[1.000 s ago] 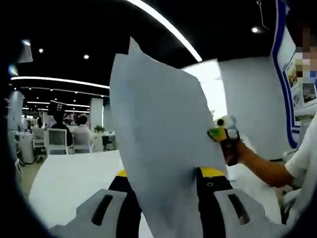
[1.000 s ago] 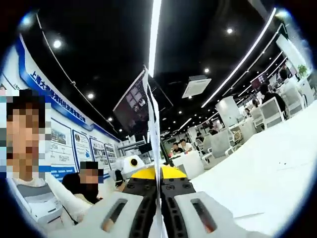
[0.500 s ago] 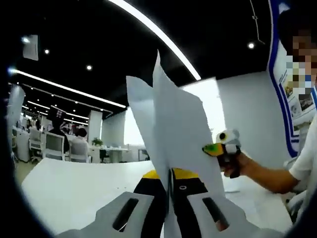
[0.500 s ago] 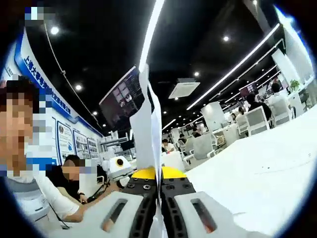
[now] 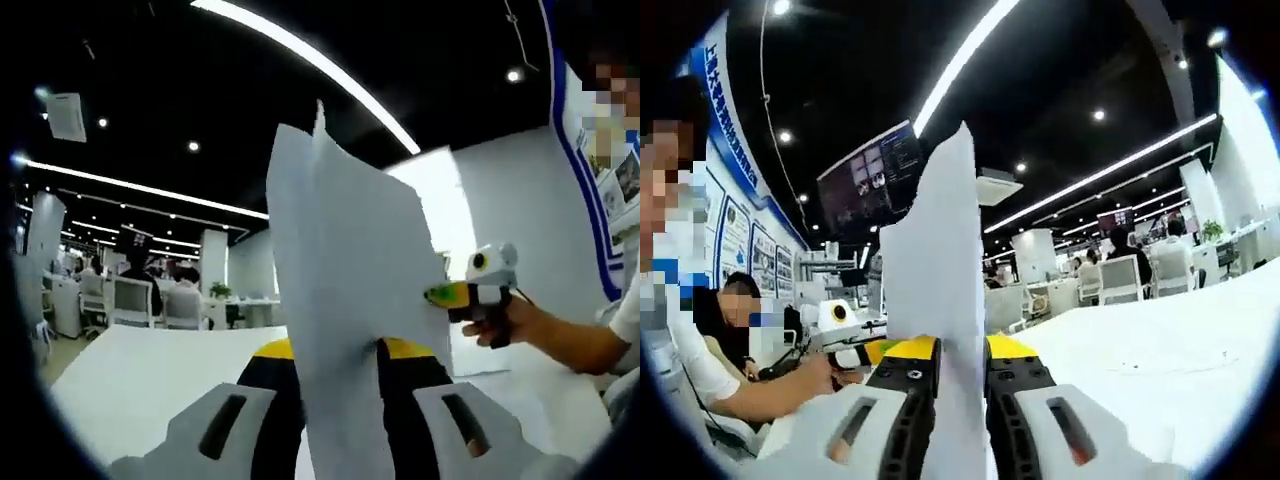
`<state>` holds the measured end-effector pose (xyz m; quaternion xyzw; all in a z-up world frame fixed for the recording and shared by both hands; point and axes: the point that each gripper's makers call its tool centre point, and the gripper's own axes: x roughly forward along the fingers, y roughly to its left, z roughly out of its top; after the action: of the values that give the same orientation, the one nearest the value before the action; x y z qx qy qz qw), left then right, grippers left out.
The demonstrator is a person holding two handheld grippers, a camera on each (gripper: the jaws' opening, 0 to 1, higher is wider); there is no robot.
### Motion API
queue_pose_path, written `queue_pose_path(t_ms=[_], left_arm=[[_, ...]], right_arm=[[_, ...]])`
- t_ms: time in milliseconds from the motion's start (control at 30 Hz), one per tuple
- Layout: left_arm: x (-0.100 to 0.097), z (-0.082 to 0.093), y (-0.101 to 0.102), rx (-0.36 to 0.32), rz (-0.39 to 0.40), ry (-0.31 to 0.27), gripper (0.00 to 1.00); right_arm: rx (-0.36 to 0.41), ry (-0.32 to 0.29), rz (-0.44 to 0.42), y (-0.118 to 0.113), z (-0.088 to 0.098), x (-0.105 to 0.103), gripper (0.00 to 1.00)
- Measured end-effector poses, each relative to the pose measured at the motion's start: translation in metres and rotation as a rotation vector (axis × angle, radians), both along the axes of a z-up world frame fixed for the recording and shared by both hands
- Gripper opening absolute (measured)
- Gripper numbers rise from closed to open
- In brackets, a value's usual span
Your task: Organize the stack of printing papers by aligning and flattening the scattered papers on the table
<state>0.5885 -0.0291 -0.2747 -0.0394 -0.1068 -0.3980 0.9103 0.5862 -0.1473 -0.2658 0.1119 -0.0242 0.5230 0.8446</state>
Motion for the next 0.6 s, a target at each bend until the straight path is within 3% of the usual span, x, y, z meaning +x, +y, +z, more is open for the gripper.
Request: queue_pose_path(t_ms=[100, 167, 233, 333, 433, 533, 600], left_arm=[[-0.011, 0.003, -0.001, -0.005, -0.03, -0.032, 0.28], [-0.012, 0.004, 0.0, 0.005, -0.021, -0.045, 0.28], [-0.017, 0.007, -0.002, -0.02, -0.061, -0.039, 0.26], [-0.022, 0.008, -0.008, -0.021, -0.089, -0.055, 0.13], [-0.019, 0.015, -0.011, -0.074, -0.083, -0.06, 0.06], [-0.025, 0.037, -0.013, -0.073, -0.014, -0.178, 0.06], [-0.023, 0.037, -0.013, -0.076, 0.0, -0.172, 0.06]], right_arm=[[0.029, -0.042, -0.029, -0.006, 0.007, 0.001, 0.13], [0.043, -0.043, -0.018, -0.005, 0.005, -0.009, 0.16], [0.05, -0.033, 0.003, -0.004, 0.004, -0.011, 0.15], [0.038, -0.038, 0.014, -0.005, 0.004, -0.012, 0.0], [0.061, -0.041, 0.009, -0.006, 0.011, -0.014, 0.0], [0.055, -0.235, -0.103, -0.008, 0.039, -0.02, 0.0], [0.017, -0.291, -0.145, -0.008, 0.035, -0.016, 0.0]])
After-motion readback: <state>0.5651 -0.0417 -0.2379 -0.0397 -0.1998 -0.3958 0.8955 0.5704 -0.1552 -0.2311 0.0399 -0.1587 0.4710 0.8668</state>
